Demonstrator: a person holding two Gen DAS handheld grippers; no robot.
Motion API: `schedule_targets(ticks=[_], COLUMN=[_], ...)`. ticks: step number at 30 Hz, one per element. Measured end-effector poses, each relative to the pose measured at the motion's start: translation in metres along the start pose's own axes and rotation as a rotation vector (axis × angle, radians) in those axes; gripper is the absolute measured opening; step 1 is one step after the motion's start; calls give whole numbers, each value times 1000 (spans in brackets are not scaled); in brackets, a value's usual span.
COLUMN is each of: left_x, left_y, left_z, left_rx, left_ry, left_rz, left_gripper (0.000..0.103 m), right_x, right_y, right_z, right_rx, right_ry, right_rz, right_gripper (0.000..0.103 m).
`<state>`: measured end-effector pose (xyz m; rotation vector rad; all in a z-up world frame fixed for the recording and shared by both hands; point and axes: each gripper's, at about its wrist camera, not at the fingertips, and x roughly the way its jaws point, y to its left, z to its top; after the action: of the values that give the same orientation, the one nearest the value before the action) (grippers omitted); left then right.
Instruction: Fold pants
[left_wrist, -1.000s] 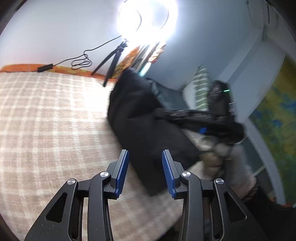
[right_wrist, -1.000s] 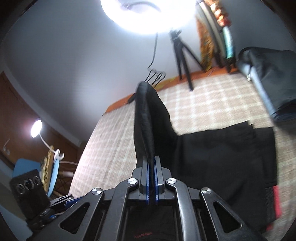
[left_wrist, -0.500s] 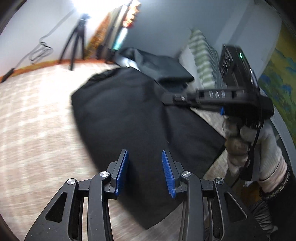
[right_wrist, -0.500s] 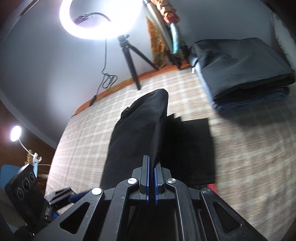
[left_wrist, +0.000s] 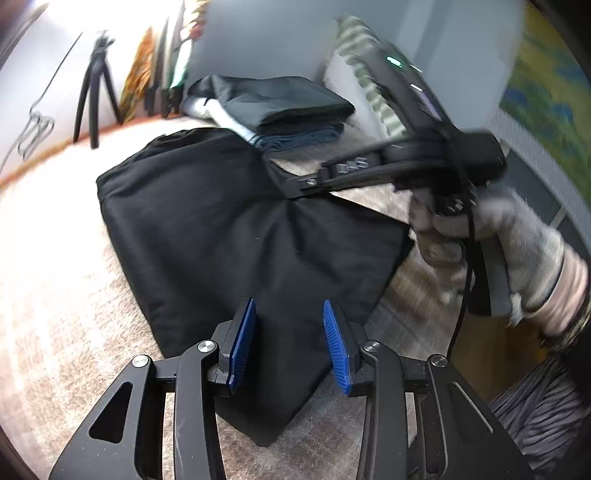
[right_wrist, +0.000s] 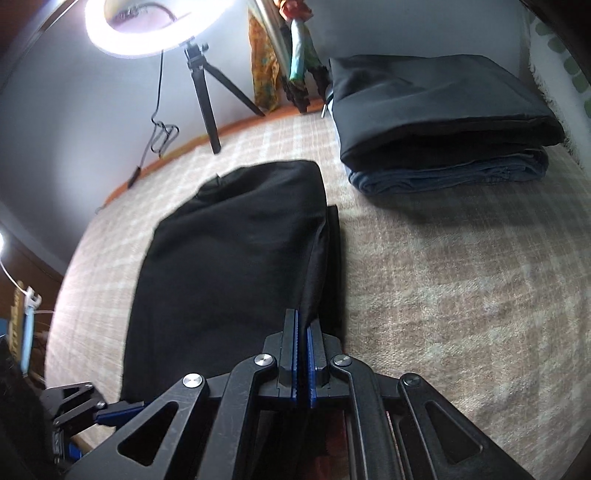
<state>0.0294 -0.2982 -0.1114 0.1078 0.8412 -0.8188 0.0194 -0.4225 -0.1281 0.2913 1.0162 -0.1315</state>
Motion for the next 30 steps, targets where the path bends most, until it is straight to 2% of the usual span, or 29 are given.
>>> schedule_targets(ticks=[3,6,7,10,12,16,19,21,23,27,30], left_x=[-2,-2,-2,-1,-3,-10,-18,-25,-29,-43,-40], left_y=[-12,-28,-34,-41,-42,-34,-20,-9,0,19,43], left_z=[-3,-9,-13,-16,-16,-10,-4,0,7,15,17], left_rx=[26,95,124,146,130,46,-49,-126,-179,-256,-332], left_ry=[7,18,17,19,25,33,28,17,16,-12,-21], left_rz=[6,21,33,18,-11,-66,-93,-91,-99,-95,-81], left_gripper=[35,38,42,43,43,45,46,46,46,57,57], right_x=[1,-1,-3,-14,-25,-39,-40,-43,-45,-51,-54], right_y=[4,1,-1,-5,-4,0,-3,-12,-23,-33,-43], right_z=[0,-1,-2,-2,-4,-21,-40,-49,-53,-54,-50], right_rx=[-27,-34,-31,-13,-28,-65,-105,-101,-76,-47,12], right_ry=[0,0,0,-1,4,21,61,58,62,60,31], right_rz=[-27,-36,-40,-55,-34,8,11,34,45,72,131], right_gripper=[2,9,13,33,36,50,51,53,60,60,60])
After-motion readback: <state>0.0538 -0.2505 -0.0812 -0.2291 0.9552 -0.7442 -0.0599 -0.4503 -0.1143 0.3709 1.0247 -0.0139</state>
